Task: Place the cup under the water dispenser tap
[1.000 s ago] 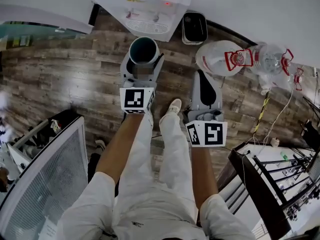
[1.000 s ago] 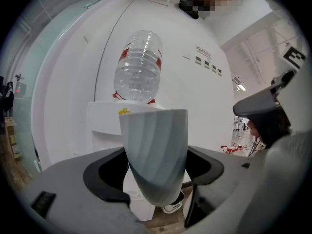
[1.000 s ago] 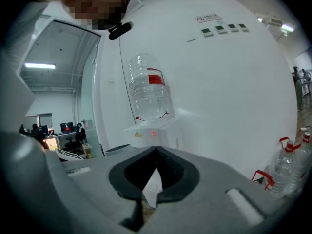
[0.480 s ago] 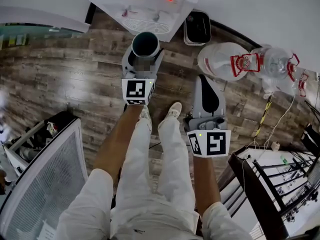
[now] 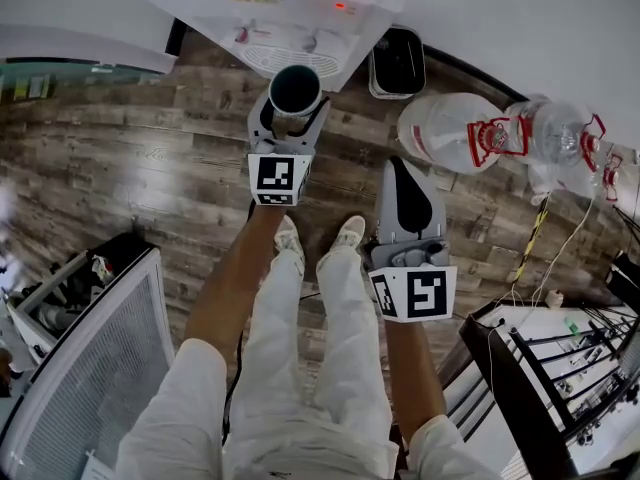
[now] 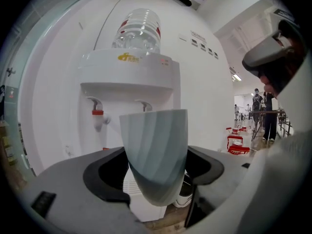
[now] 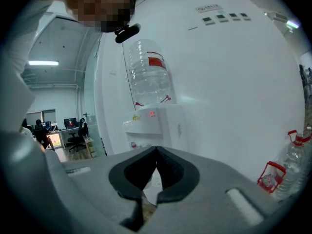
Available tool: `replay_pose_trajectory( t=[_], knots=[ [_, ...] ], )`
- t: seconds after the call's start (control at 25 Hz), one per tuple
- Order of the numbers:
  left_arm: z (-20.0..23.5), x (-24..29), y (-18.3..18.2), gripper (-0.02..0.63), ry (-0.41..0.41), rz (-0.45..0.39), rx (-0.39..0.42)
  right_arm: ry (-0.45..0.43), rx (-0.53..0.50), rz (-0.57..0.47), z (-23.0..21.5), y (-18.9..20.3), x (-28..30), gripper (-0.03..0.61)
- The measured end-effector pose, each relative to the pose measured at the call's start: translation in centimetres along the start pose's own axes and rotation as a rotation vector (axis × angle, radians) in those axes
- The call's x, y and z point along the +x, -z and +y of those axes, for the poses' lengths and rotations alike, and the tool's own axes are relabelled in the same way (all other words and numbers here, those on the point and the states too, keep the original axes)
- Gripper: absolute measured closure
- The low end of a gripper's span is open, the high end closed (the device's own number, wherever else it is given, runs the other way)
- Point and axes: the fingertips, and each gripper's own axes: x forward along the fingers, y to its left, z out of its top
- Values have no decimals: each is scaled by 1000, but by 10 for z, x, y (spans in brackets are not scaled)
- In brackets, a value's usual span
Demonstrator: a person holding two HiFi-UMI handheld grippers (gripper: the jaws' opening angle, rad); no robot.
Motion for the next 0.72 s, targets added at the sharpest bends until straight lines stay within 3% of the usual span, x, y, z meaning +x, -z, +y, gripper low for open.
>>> replay_pose_trajectory(
  t=[0.72],
  knots=[
    [19, 48, 59, 267, -16, 80, 27, 12, 42, 41, -12, 30, 24, 583]
  ],
)
